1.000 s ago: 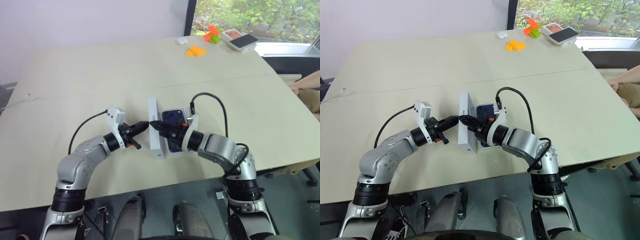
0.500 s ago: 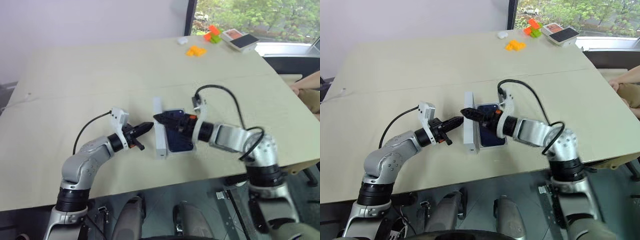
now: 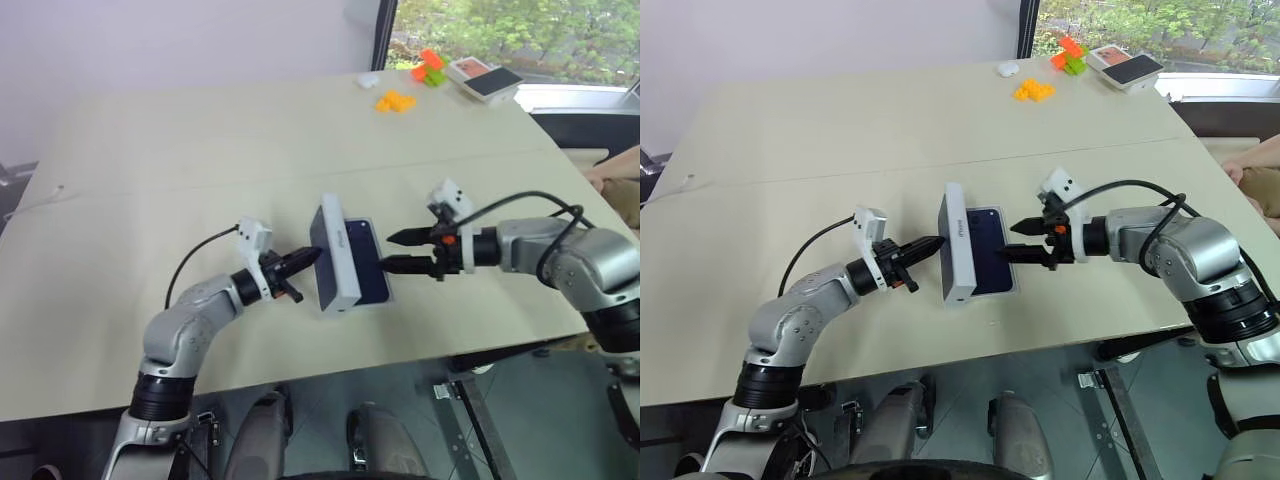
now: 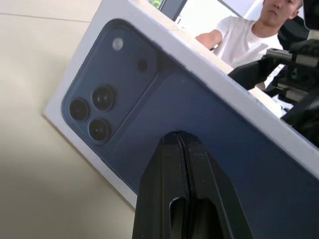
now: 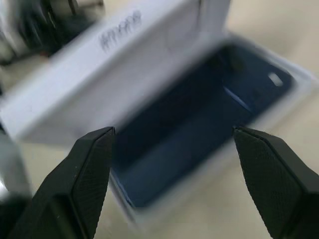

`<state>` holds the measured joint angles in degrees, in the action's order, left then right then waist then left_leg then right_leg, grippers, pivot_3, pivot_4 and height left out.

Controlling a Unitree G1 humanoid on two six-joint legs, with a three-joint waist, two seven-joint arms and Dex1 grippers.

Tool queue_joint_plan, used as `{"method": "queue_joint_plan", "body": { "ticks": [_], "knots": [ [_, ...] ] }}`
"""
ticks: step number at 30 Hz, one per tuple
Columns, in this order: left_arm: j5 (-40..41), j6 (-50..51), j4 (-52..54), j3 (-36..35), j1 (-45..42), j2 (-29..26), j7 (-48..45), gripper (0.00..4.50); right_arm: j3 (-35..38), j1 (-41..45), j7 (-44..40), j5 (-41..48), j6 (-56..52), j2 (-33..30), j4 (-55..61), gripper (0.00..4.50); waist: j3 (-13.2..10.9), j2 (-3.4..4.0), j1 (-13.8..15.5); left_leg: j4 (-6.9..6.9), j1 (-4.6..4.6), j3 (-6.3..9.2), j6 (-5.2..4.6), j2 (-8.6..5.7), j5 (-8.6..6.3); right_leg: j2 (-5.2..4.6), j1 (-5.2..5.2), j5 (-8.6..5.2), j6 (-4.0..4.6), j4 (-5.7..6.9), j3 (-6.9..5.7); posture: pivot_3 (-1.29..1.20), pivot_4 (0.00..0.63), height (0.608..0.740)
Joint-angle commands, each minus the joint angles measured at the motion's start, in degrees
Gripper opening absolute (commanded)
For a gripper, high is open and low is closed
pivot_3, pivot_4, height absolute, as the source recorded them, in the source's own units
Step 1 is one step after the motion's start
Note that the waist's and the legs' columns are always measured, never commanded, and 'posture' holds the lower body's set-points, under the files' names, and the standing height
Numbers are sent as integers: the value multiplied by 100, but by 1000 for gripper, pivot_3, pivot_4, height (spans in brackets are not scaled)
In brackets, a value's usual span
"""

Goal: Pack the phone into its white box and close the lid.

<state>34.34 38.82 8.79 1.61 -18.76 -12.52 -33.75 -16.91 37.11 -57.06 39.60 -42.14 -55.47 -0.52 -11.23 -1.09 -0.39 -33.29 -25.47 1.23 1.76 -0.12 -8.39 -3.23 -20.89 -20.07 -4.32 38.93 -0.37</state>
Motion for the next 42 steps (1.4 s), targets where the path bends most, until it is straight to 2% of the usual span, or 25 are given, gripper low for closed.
{"method": "queue_joint_plan", "body": {
  "ticks": [1,6,16,28,32,35,41,42],
  "knots": [
    [-110,-213,-23,129,-107,132,21,0,12,84,-493,-706,598,-116,-132,3928,0,0,-24,0,0,1,0,0,0,0,0,0,-1,0,0,0,150,740],
    [-388,-492,-250,390,-159,375,9,0,14,-138,-1106,-1400,1015,-282,-235,3928,0,0,-1,2,3,3,1,0,0,2,1,1,-1,0,1,0,150,740],
    [-654,-769,-642,317,-524,540,94,0,348,-4,-995,-1850,1036,390,-426,3928,0,0,-11,-3,10,3,4,-1,1,1,11,5,-7,0,1,0,150,740],
    [-87,-105,322,-281,-376,286,424,0,410,314,-825,-2563,1592,829,-1022,3928,0,1,-13,-3,10,6,6,-3,3,0,14,6,-9,0,0,0,150,740],
    [108,212,901,-504,-60,-31,542,0,793,756,-522,-2515,1775,1200,-1559,3928,0,1,-45,-4,12,4,6,-3,3,0,14,8,-11,3,1,0,150,740],
    [294,429,1208,-694,130,-226,670,0,968,920,-671,-2366,1576,1273,-1631,3139,0,2,-25,-3,13,8,11,-1,6,3,13,8,-10,6,1,0,150,740],
    [642,766,1655,-1015,638,-622,704,0,852,563,-735,-2578,1812,1322,-1148,80,0,1,-11,-4,12,11,9,-5,4,-2,19,7,-10,2,-1,0,150,740],
    [665,786,1705,-1021,771,-668,678,0,811,511,-710,-2633,1849,1354,-1108,29,0,2,-14,-4,12,10,9,-5,4,-3,19,8,-10,3,-1,0,150,740]
  ]
}}
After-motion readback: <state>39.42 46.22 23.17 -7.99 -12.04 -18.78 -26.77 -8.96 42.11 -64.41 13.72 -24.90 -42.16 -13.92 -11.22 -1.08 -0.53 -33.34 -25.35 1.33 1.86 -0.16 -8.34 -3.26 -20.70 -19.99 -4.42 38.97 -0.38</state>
